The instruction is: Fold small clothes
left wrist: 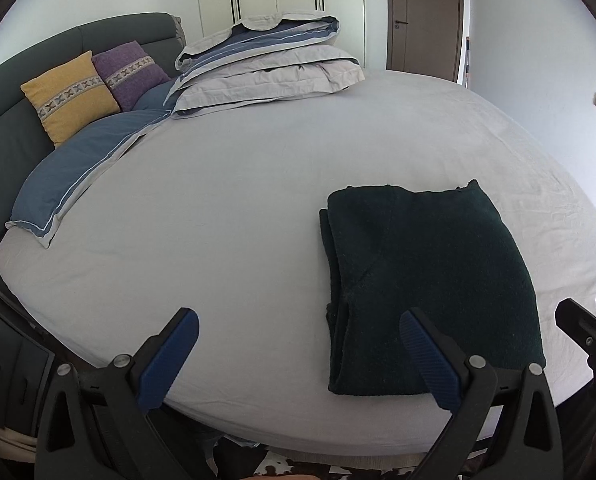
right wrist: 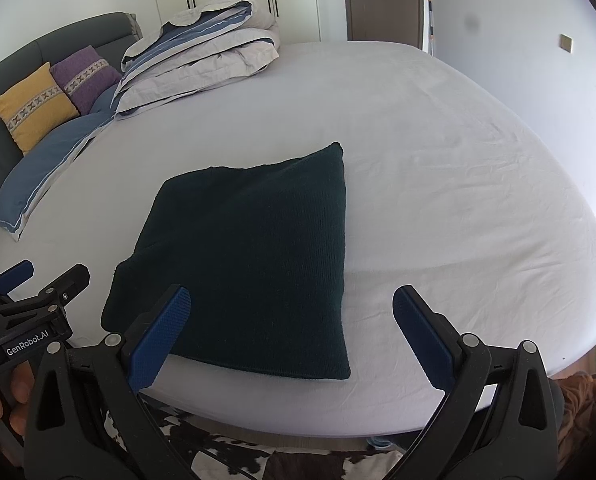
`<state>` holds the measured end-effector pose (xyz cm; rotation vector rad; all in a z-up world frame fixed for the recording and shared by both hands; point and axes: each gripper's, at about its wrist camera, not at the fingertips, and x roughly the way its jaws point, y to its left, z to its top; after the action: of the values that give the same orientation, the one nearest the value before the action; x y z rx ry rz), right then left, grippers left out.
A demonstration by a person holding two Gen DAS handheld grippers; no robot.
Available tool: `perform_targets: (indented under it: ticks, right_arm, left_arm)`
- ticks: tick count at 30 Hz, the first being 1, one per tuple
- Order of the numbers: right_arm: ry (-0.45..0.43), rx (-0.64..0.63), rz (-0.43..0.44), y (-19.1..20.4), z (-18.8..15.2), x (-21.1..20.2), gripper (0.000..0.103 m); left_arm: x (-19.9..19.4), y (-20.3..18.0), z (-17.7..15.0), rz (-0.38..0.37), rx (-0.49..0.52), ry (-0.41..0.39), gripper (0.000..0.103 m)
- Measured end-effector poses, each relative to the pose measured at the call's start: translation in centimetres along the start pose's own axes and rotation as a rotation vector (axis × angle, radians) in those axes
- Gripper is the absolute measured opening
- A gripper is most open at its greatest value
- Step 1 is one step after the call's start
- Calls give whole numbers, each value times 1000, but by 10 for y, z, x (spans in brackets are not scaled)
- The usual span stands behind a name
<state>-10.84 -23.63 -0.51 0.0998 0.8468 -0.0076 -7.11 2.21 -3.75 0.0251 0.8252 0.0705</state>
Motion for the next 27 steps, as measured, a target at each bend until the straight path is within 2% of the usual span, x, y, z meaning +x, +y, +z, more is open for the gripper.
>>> perform_targets:
  ticks: [27]
  right_arm:
    - [8, -4, 2, -2, 0, 5, 103]
  left_arm:
    - [2, -1, -4, 2, 3, 10, 103]
